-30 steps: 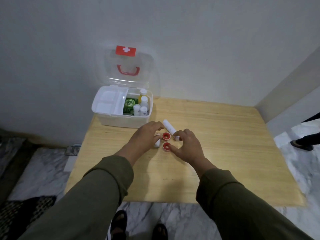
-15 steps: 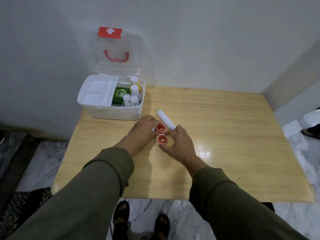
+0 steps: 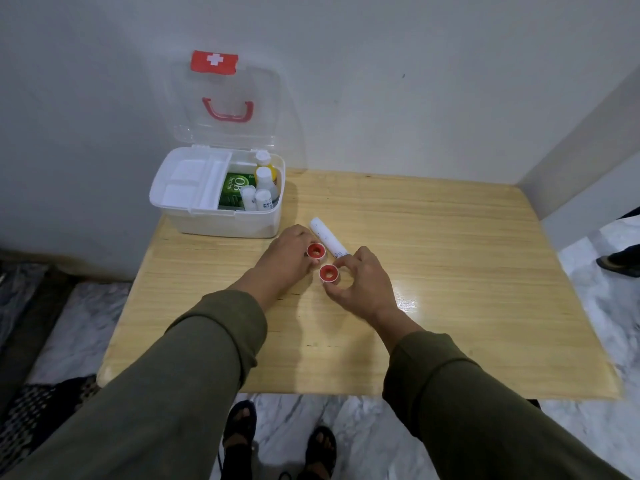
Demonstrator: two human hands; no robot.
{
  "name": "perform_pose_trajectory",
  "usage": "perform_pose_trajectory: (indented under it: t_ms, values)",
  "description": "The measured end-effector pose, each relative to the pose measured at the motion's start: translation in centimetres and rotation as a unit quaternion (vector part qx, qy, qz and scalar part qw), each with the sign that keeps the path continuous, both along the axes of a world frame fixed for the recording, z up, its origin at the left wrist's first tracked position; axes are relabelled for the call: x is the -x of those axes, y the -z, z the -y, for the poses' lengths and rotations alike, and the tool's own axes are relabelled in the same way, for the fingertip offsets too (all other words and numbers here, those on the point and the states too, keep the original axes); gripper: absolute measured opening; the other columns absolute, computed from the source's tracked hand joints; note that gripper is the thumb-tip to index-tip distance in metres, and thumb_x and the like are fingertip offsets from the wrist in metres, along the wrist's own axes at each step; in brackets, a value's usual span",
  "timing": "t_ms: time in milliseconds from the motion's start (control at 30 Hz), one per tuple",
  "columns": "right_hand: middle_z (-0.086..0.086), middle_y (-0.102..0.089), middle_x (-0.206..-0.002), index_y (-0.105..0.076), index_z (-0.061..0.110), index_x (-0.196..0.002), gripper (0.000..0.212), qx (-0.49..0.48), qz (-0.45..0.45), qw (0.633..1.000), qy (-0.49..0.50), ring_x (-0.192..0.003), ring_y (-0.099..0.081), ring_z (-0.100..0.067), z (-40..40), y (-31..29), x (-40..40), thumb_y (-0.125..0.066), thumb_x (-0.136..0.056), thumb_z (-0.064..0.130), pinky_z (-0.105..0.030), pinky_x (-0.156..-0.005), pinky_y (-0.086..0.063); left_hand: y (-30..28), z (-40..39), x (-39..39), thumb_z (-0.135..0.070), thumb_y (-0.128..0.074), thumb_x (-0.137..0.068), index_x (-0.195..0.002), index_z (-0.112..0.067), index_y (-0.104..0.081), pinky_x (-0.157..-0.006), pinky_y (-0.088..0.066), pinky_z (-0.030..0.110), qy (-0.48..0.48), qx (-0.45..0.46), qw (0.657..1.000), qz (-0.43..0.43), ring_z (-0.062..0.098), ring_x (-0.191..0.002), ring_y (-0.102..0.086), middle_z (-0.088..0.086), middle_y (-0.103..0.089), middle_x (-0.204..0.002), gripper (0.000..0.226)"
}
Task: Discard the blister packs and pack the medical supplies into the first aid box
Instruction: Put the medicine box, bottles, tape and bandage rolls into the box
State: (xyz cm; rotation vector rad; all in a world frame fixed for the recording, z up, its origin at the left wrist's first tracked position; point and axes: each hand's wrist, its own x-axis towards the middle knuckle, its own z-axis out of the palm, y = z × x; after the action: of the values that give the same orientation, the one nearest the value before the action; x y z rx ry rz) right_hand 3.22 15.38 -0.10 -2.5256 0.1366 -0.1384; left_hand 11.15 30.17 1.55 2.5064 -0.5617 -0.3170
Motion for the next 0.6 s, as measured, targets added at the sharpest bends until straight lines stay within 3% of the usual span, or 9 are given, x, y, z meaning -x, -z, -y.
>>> perform_pose_trajectory:
  t_ms: [267,400,600]
  values:
    - [0.001,-0.042,-0.087,-0.068,0.013,-0.097,0.035,0.018,0.037,0.999,0.011,-0.084,-0.047,-0.016,1.3,-4.3,-0.6,-0.076,-0.071,0.035,-0.028,-0.068,-0.038,-3.5,0.1,0.1,-0.023,-0.065,-0.087,-0.12,-0.011,-0.057,-0.098,-0.033,0.023,0.008,0.025,0.999,0.036,0.018,-0.12,-0.047,0.002,-0.049,-0.129,0.037]
    - [-0.002,-0.047,-0.091,-0.068,0.013,-0.094,0.037,0.018,0.075,0.997,0.008,-0.091,-0.05,-0.02,1.2,-7.5,-1.4,-0.077,-0.069,0.039,-0.033,-0.076,-0.044,-6.7,-0.9,-0.1,-0.029,-0.068,-0.084,-0.118,-0.012,-0.059,-0.101,-0.036,0.026,0.016,0.035,0.996,0.084,0.018,-0.12,-0.048,0.002,-0.051,-0.127,0.039]
    - [-0.005,-0.052,-0.106,-0.068,0.017,-0.096,0.033,0.017,0.122,0.992,0.013,-0.106,-0.047,-0.021,-1.8,-12.3,-4.4,-0.075,-0.071,0.038,-0.04,-0.09,-0.042,-11.9,-5.5,-1.6,-0.031,-0.071,-0.081,-0.121,-0.01,-0.06,-0.1,-0.036,0.026,-0.052,0.039,0.987,0.148,0.019,-0.122,-0.047,0.004,-0.052,-0.131,0.046]
